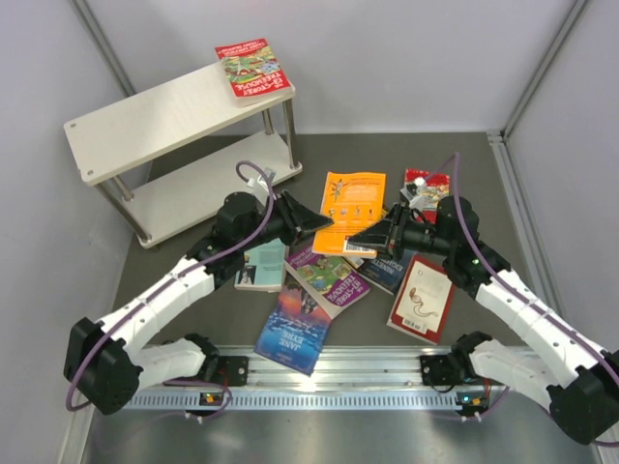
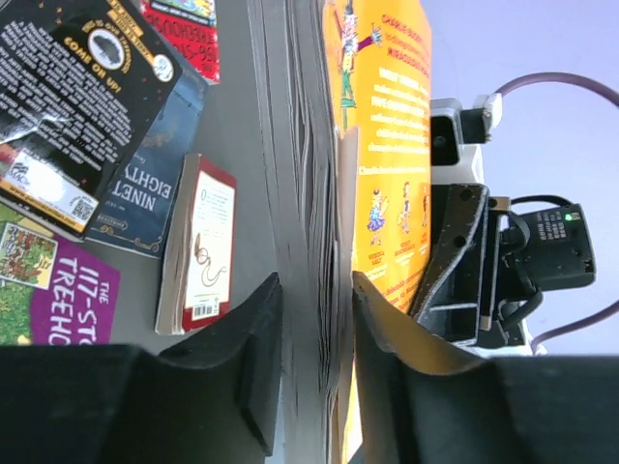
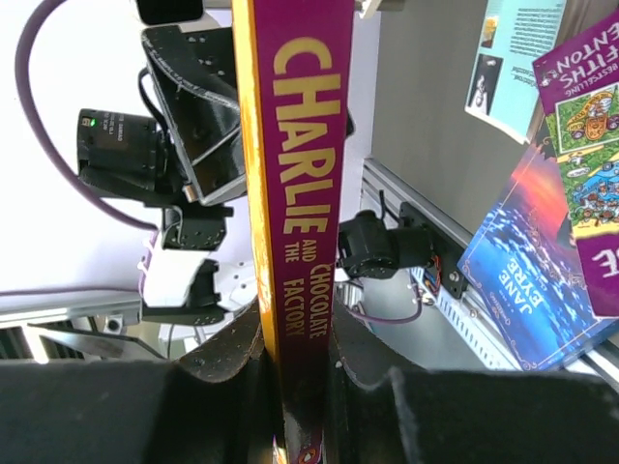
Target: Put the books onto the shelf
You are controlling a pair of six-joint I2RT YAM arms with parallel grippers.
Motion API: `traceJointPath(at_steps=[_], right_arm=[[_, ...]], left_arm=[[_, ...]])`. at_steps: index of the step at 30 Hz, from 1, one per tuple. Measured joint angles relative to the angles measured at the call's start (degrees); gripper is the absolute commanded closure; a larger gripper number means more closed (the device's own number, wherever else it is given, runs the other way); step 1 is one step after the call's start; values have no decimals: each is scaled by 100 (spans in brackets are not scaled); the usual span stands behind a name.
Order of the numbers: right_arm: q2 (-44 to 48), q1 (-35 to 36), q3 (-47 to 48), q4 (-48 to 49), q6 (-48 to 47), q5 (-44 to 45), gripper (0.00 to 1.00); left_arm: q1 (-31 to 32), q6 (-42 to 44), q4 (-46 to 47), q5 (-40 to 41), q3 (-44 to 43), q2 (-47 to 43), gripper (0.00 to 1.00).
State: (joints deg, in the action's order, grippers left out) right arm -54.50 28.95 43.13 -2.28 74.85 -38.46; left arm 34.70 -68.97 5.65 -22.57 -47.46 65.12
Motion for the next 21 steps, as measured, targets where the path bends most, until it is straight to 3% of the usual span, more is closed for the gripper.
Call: traceJointPath(at_steps=[3,5,6,9,10,11,15,21], right_arm=[[59,-17,-2,20,85,13,100],[61,-31,-2,26,83,33,96],[61,-37,2,59,83,33,83],[44,-42,136,-13,46,24,22],[24,-52,240,-131,-26,26,16],[2,-66,348,-227,-129,28,4],[-39,-140,892,-739,-557,92,0],[282,-529,1047,-1541,-1001,208,0]], left_arm=[[2,9,-127,39,-122,-96,98],[2,74,-393,96,-374,-114,100],[7,146,-540,109,-503,-114,100],[26,385,-1117,229,-944,-109,100],[33,503,-1325,275,-1137,-109,100],[31,640,-1534,317,-1344,-83,100],[-118,1161,-2361,450,-2721,389,100],[-680,1888,-3021,389,-5698,1860,100]])
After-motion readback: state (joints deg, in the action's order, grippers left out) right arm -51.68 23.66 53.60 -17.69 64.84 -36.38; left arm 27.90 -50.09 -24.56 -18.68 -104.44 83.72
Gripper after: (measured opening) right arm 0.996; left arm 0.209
